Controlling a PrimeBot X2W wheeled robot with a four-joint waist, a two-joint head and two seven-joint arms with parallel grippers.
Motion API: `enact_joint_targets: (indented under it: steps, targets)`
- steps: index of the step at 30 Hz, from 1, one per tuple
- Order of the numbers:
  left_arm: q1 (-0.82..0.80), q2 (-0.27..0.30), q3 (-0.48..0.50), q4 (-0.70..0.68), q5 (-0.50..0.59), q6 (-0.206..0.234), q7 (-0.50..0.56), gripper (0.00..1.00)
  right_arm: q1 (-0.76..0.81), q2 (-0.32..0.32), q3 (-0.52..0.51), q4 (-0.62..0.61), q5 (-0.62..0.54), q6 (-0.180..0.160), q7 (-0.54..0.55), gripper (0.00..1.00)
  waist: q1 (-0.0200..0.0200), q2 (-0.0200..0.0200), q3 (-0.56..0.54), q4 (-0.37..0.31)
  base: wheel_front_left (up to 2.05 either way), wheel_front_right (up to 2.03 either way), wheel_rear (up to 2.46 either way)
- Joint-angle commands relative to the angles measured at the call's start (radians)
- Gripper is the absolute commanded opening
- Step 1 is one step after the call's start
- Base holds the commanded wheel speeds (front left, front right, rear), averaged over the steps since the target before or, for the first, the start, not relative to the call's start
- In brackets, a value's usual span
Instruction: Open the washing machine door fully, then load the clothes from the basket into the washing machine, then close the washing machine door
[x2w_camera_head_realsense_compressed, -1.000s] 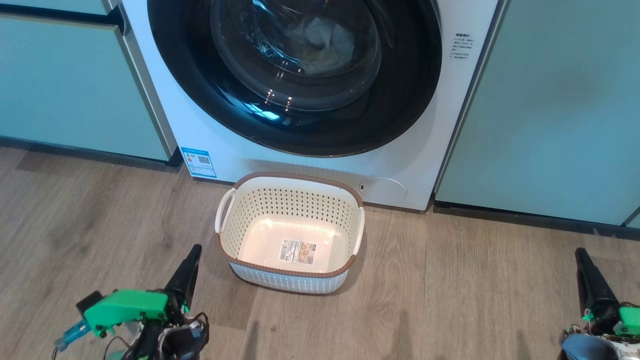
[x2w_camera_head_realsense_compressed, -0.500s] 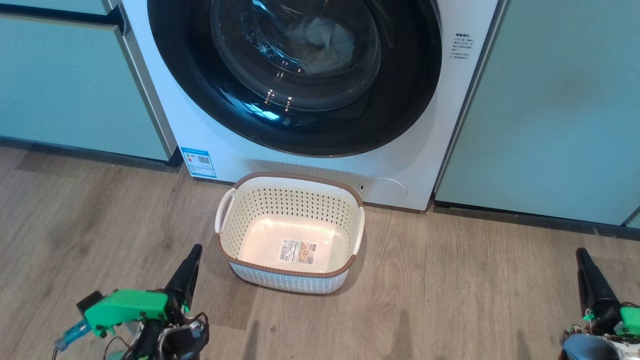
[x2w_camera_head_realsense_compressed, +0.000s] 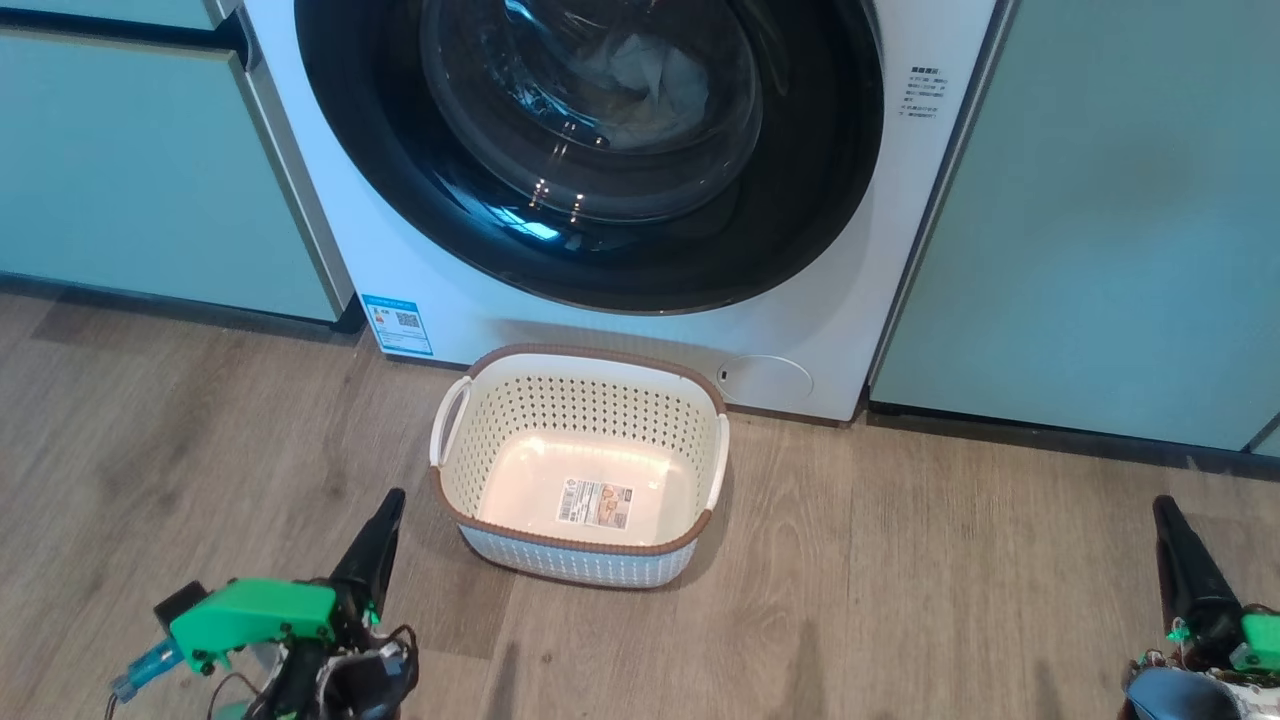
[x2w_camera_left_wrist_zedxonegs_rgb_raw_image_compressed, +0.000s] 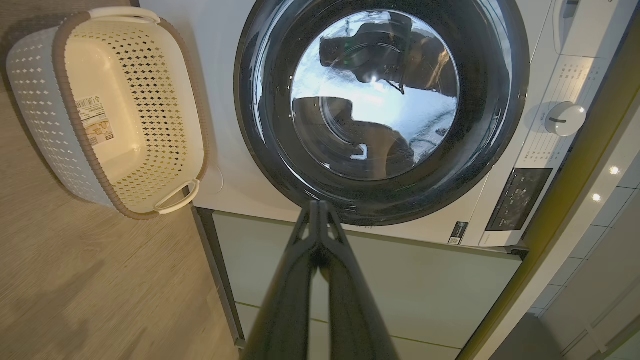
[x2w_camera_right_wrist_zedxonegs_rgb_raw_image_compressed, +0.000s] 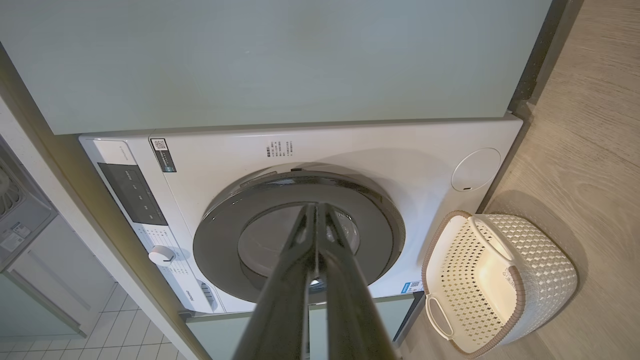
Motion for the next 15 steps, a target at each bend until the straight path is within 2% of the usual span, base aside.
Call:
enact_joint_targets:
  steps: [1,15]
  targets:
    - [-0.055,0.008,0.037,-0.027,0.004,-0.008,0.005,0.00,-0.055,-0.011,0.013,-0.032,-0.003,-0.003,0.007,0.00,0.0000,0.0000,0.000,0.000,0.00,0.00,0.00]
    - [-0.056,0.006,0.040,-0.027,0.007,-0.008,0.007,0.00,-0.056,-0.009,0.010,-0.032,-0.007,-0.003,0.010,0.00,0.0000,0.0000,0.000,0.000,0.00,0.00,0.00]
